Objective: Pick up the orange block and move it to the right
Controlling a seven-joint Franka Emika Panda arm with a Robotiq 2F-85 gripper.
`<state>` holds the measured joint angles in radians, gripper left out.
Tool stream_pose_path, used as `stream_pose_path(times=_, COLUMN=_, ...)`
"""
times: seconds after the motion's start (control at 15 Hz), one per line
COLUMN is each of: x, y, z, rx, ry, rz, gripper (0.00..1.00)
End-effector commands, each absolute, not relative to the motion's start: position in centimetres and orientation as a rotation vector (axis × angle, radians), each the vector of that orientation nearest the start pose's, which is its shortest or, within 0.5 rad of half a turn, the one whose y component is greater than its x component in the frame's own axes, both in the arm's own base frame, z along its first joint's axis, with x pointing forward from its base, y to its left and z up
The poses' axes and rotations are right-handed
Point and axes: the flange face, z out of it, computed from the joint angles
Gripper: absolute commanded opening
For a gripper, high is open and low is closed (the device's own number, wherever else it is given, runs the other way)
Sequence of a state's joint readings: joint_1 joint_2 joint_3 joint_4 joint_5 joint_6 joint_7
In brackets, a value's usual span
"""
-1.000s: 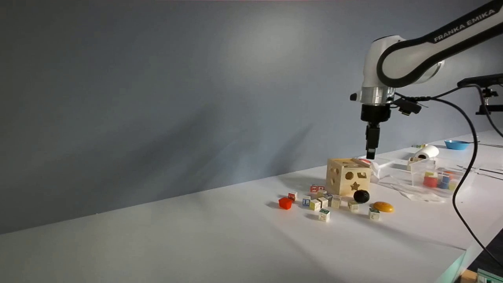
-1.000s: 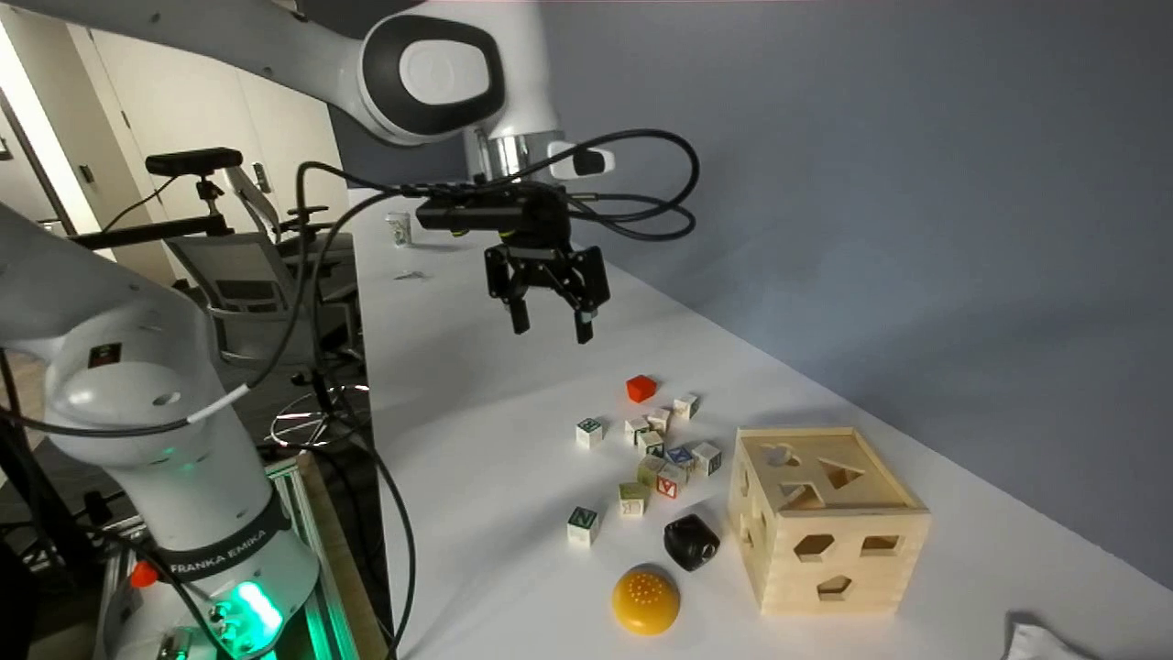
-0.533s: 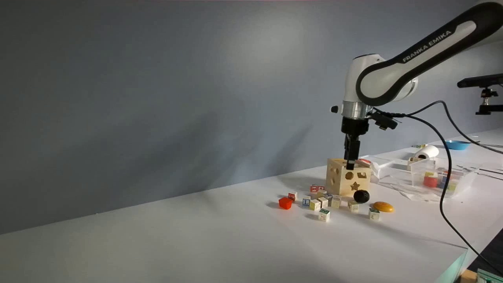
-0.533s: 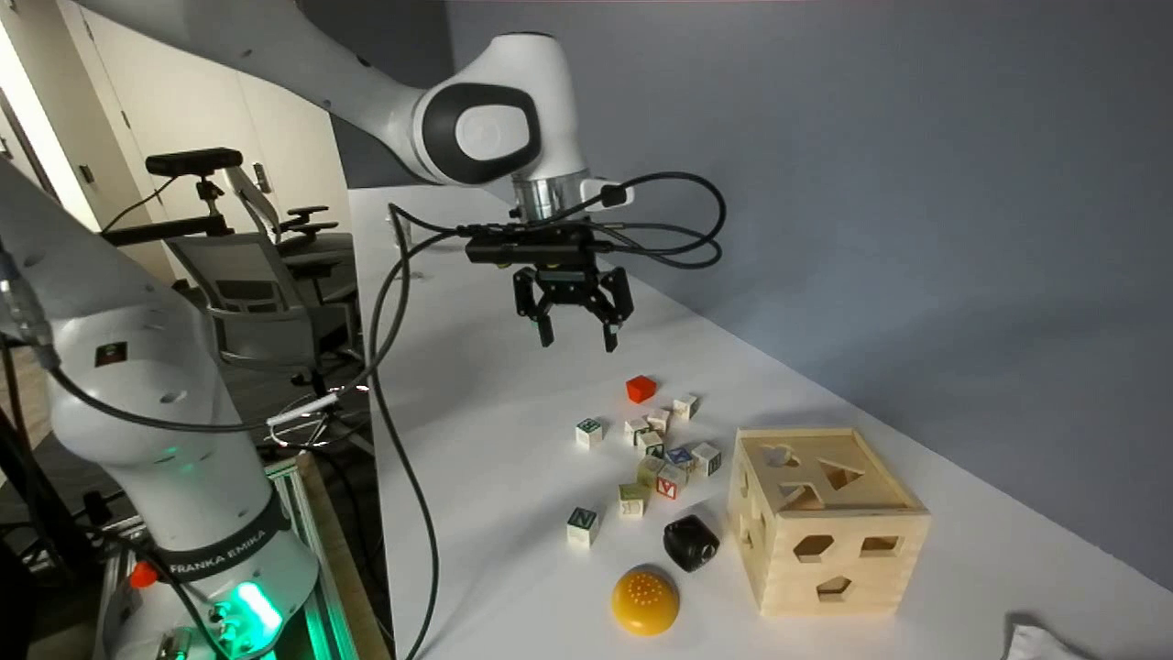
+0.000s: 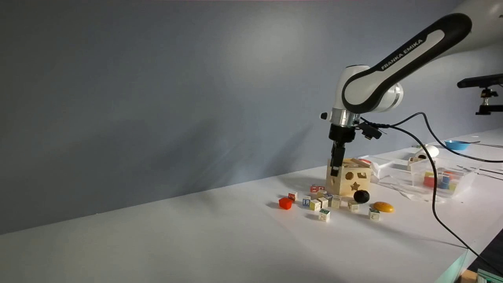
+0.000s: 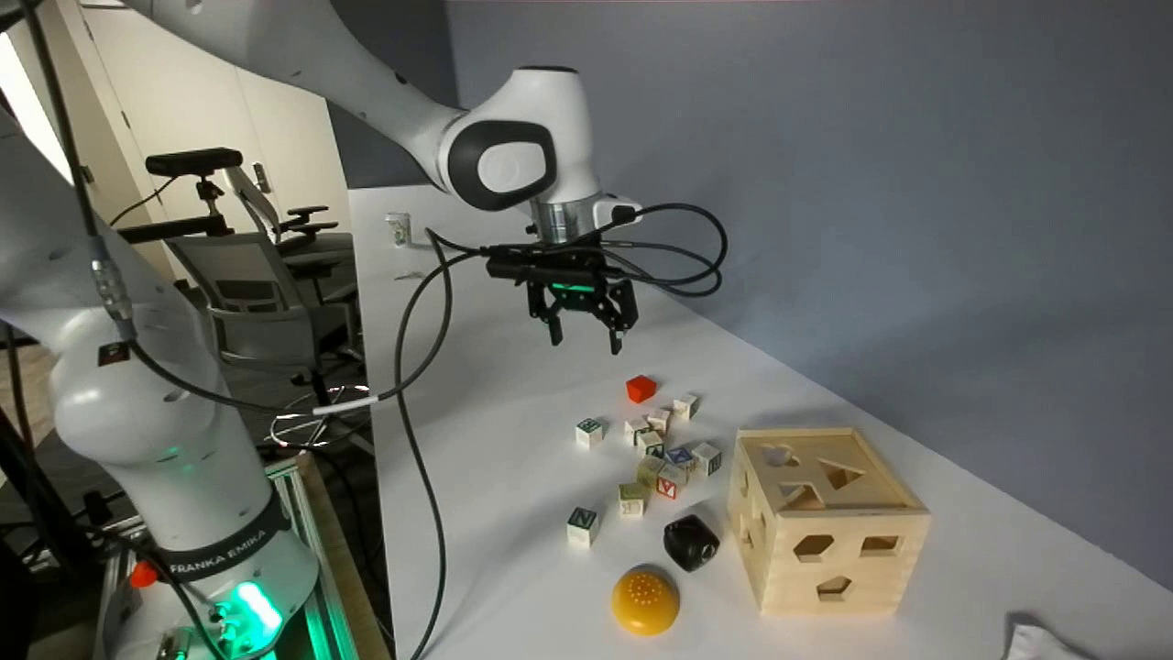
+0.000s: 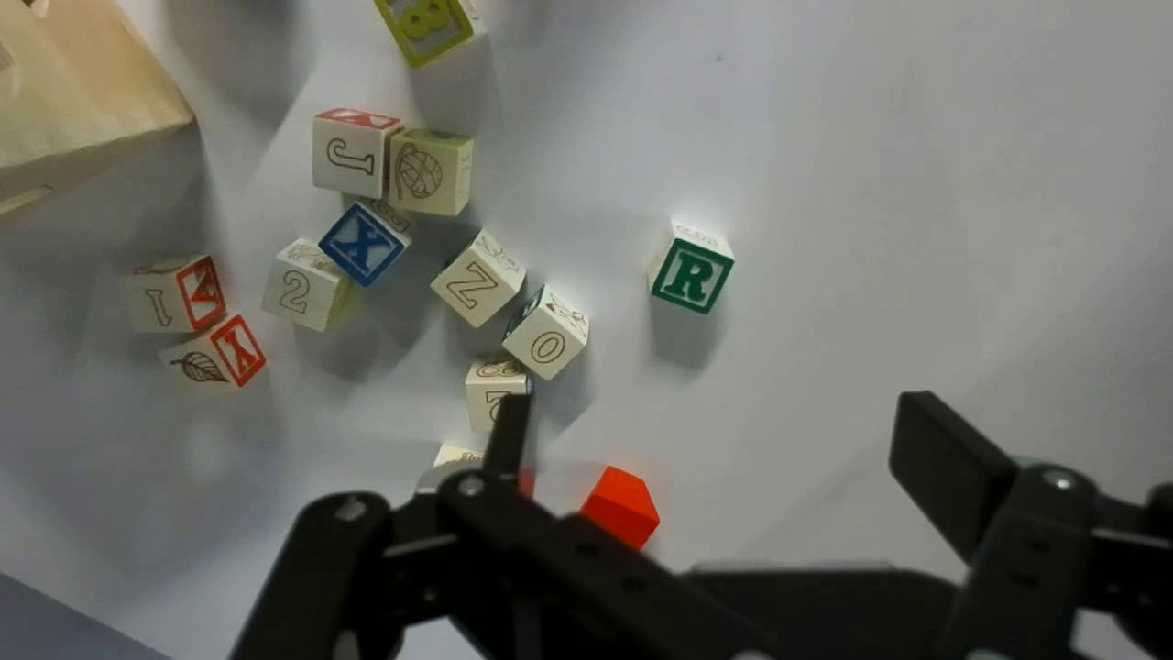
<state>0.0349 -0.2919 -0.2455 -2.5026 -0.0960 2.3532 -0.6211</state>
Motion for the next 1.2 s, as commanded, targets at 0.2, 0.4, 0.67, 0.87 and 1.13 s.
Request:
stream_pose_path(times=0.2, x=43.8, y=-9.6, z=40.0, rx=-3.103, ry=-0.753, rz=-0.199, gripper=1.0)
stream_pose_path(times=0.4, x=44.3, y=-9.1, z=39.6, rx=-3.091, ry=-0.705, rz=-0.147, gripper=1.0)
stream_pose_path(times=0.67, x=46.4, y=-6.6, z=36.8, rx=-3.233, ry=-0.439, rz=-0.137, gripper=1.0)
stream_pose_path(times=0.87, x=49.0, y=-5.1, z=34.7, rx=-3.278, ry=-0.198, rz=-0.229, gripper=1.0)
stream_pose_path(times=1.13, x=52.3, y=-4.7, z=32.1, rx=-3.312, ry=0.027, rz=-0.321, gripper=1.0)
